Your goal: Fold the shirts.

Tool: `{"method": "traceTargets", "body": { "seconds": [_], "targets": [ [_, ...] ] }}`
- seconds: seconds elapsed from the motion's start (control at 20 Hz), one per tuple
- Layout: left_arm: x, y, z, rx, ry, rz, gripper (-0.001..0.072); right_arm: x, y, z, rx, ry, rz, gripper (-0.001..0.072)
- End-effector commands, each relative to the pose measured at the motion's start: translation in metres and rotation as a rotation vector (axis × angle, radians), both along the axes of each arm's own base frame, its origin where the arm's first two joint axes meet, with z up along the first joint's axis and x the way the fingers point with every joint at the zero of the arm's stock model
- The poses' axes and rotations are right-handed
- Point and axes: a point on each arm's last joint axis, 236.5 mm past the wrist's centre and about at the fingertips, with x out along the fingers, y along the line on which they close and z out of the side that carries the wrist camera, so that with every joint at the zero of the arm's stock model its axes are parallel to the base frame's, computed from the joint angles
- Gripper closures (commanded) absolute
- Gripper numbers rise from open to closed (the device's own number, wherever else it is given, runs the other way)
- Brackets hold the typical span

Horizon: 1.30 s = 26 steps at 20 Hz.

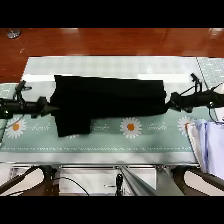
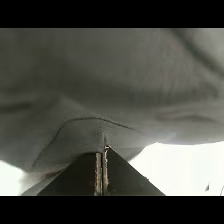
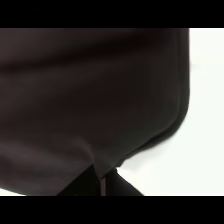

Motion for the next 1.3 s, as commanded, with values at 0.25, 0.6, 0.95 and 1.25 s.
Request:
{"method": "traceTargets", "body": {
  "seconds": [0.25, 0.6, 0.95, 1.25],
  "targets": [
    [0.129, -0.002, 0.021, -0.003, -0.032, -0.009, 0.0684, 0.083, -0.013, 0.005, 0.039, -0.08, -0.093, 0.0689],
    [0.188, 0.003, -0.017, -0.033, 0.041, 0.004, 0.0684, 0.146, -0.018, -0.016, 0.101, -0.088, -0.128, 0.0689],
    [0.209, 0.009, -0.025, -0.013, -0.005, -0.004, 0.0007, 0.165, -0.01, -0.029, 0.202, -0.084, -0.135, 0.0086],
    [0.168, 0.16, 0.028, 0.326, 0.099, 0.139, 0.0003, 0.105, -0.107, -0.009, 0.145, 0.044, -0.096, 0.0086]
  ]
}}
